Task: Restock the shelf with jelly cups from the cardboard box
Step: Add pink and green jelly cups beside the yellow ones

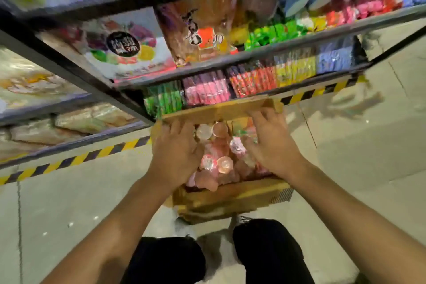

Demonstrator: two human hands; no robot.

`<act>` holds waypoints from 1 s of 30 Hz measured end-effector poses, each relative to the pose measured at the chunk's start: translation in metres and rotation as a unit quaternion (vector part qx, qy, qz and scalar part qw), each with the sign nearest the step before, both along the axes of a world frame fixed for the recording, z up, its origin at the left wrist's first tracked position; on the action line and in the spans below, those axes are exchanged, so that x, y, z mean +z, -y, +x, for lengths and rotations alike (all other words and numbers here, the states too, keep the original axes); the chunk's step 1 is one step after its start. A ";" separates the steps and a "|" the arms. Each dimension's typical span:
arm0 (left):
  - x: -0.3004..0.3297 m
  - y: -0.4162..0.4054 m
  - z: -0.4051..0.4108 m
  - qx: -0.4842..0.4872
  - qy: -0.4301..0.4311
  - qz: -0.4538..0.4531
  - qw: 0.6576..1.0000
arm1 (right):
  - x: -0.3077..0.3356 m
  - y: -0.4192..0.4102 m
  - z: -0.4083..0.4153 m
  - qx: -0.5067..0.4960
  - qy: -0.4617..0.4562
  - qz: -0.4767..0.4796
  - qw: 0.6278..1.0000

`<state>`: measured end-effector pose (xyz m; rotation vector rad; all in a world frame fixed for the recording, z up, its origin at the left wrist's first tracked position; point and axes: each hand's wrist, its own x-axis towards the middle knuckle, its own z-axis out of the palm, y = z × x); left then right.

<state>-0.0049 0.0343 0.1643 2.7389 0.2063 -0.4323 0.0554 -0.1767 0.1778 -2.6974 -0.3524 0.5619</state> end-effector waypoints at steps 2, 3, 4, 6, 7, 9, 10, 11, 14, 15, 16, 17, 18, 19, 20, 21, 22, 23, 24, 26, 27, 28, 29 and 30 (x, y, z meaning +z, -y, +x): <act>-0.066 0.001 0.000 0.001 0.000 -0.023 1.000 | -0.061 0.009 -0.002 -0.005 -0.012 -0.016 1.000; -0.098 0.002 -0.001 -0.003 -0.005 -0.031 0.999 | -0.091 0.015 -0.002 -0.009 -0.018 -0.023 1.000; -0.131 0.003 -0.001 -0.008 -0.014 -0.036 0.999 | -0.119 0.020 0.000 -0.011 -0.022 -0.027 0.999; -0.196 0.004 0.000 -0.034 -0.036 -0.044 0.998 | -0.173 0.030 0.007 -0.014 -0.035 -0.027 0.999; -0.225 0.004 0.002 -0.051 -0.046 -0.048 0.997 | -0.198 0.035 0.010 -0.018 -0.042 -0.024 0.999; -0.281 0.002 0.008 -0.083 -0.051 -0.046 0.994 | -0.245 0.047 0.018 -0.036 -0.051 -0.014 0.998; -0.305 0.001 0.013 -0.095 -0.050 -0.042 0.993 | -0.266 0.053 0.022 -0.047 -0.055 -0.008 0.997; -0.326 0.001 0.018 -0.102 -0.046 -0.039 0.993 | -0.284 0.058 0.026 -0.049 -0.063 -0.002 0.997; -0.383 0.011 0.028 -0.114 -0.044 -0.043 0.992 | -0.327 0.069 0.035 -0.010 -0.113 -0.032 0.993; -0.398 0.016 0.029 -0.135 -0.041 -0.042 0.989 | -0.340 0.071 0.037 -0.001 -0.108 -0.046 0.993; -0.412 0.022 0.028 -0.154 -0.038 -0.043 0.986 | -0.354 0.071 0.037 0.006 -0.099 -0.057 0.993; -0.423 0.029 0.026 -0.170 -0.039 -0.048 0.984 | -0.367 0.069 0.036 0.012 -0.094 -0.066 0.993; -0.434 0.036 0.023 -0.186 -0.044 -0.049 0.980 | -0.380 0.065 0.034 0.017 -0.101 -0.072 0.992; -0.441 0.042 0.020 -0.210 -0.046 -0.037 0.976 | -0.393 0.061 0.031 0.023 -0.111 -0.076 0.991; -0.447 0.047 0.016 -0.236 -0.042 -0.010 0.971 | -0.404 0.056 0.028 0.034 -0.120 -0.091 0.988; -0.449 0.052 0.013 -0.254 -0.037 0.017 0.966 | -0.413 0.050 0.025 0.051 -0.126 -0.120 0.983; -0.452 0.054 0.009 -0.262 -0.041 0.037 0.964 | -0.420 0.045 0.022 0.073 -0.124 -0.153 0.978; -0.454 0.056 0.007 -0.265 -0.047 0.050 0.962 | -0.426 0.041 0.020 0.095 -0.113 -0.179 0.973; -0.456 0.058 0.004 -0.268 -0.053 0.055 0.960 | -0.431 0.037 0.017 0.109 -0.098 -0.192 0.970; -0.460 0.061 -0.001 -0.264 -0.061 0.044 0.962 | -0.441 0.030 0.014 0.121 -0.063 -0.200 0.970; -0.463 0.063 -0.003 -0.259 -0.063 0.033 0.963 | -0.444 0.027 0.014 0.123 -0.047 -0.200 0.971; -0.466 0.066 -0.004 -0.256 -0.063 0.027 0.964 | -0.447 0.024 0.014 0.122 -0.036 -0.198 0.972; -0.470 0.068 -0.005 -0.257 -0.059 0.028 0.964 | -0.450 0.022 0.014 0.122 -0.026 -0.197 0.972; -0.473 0.071 -0.005 -0.260 -0.052 0.032 0.964 | -0.452 0.020 0.013 0.123 -0.015 -0.201 0.972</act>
